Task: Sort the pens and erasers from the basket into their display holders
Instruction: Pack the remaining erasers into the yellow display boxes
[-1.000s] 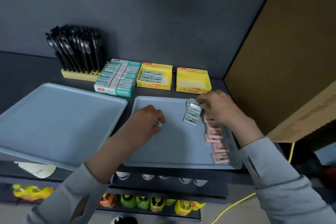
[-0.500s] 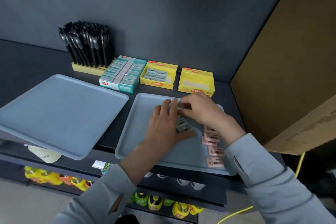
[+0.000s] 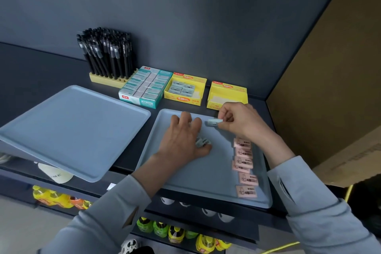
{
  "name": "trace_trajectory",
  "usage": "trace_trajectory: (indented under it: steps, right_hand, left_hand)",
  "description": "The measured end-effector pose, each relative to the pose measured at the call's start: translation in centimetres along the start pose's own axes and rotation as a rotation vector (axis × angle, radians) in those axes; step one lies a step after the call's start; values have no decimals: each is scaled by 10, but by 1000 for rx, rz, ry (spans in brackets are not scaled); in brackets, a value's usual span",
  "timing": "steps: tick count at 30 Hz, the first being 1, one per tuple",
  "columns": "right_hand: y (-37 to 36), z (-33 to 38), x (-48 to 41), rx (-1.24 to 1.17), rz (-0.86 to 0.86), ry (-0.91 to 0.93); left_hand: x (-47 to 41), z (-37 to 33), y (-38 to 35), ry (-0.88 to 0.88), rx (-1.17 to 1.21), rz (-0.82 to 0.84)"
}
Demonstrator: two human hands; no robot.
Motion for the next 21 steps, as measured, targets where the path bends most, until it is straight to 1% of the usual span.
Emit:
trace_trajectory:
  steps: [2,6,10,15,19,21]
  right_hand:
    - [-2,1,-1,-5,1,0]
    - [-4,3,-2,-15,5,0]
    - [-3,5,-5,-32,-3,1]
    - [-1,10,-7,-54,-23,0]
    - [-1,13,-8,-94,-39,-7]
    - [-1,14,-9,-107,-38,-15]
  left_hand:
    - [-1,-1,1,-32,-19,-24]
    - [-4,-3,0,-78,-162,55]
    - [-7,-2,10,-87,-156,53]
    - [-8,1,15,-87,-72,20]
    - [-14,6,16,-75,64,-95]
    - [-18,14,14,-54,92,-113]
Point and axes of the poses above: each hand's wrist, its own x-axis away from the middle knuckle, its own y-axis out of the back of the hand, z = x × y, the point moved 5 cm from there along -x, towards the middle knuckle, and after that the axes turned 2 degrees about z, right-handed, at the moved point
